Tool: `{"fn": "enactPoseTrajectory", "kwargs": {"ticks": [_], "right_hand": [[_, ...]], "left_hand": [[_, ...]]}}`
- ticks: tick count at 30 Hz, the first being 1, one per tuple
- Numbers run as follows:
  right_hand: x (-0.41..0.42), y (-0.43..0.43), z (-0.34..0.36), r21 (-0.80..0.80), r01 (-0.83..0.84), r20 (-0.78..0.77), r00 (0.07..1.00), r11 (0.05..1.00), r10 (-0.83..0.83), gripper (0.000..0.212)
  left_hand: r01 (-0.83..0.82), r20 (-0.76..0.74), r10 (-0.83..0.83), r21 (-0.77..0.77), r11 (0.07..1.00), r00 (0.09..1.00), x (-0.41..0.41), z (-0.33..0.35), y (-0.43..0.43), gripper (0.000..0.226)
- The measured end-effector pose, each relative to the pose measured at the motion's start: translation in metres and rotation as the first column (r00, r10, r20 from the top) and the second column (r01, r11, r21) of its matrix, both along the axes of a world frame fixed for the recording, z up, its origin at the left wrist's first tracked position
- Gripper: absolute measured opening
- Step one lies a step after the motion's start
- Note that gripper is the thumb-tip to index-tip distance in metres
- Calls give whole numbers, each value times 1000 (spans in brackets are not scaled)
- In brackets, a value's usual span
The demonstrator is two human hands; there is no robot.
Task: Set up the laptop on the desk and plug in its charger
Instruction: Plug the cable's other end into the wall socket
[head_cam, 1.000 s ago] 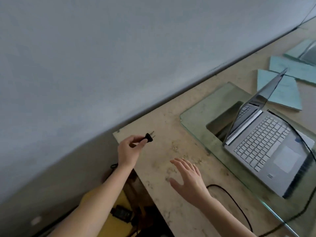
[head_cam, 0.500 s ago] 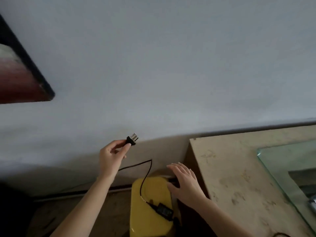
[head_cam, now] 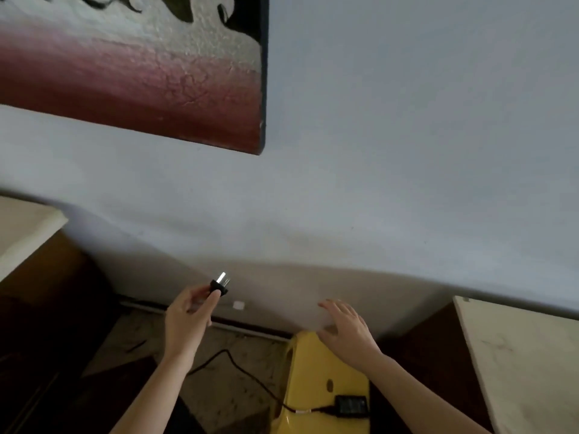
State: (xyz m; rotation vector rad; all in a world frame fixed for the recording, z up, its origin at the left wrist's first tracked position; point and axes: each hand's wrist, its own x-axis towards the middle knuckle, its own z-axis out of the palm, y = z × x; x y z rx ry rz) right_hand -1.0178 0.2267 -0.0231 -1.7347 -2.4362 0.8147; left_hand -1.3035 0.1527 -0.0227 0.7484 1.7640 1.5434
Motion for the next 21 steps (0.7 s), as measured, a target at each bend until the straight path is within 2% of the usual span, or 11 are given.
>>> {"fn": "enactPoseTrajectory", "kwargs": {"ticks": [5,11,16,21], "right_hand": [[-9,23,-65,-129,-60,91,993,990,72,60],[-21,60,-195,-186,-211,209,946,960,248,65],[-20,79,-311,-175,-327,272,890,929,365,58],[-23,85,-391,-40,-376,241,896,926,374,51]], "left_hand": [[-151,22,156,-148,977,988,3,-66,-4,7],[-162,-33,162,-381,910,986,13,-187,2,6],[-204,-187,142,-377,903,972,25,-301,37,15],[-226,-224,156,-330,917,962,29,-404,79,13]]}}
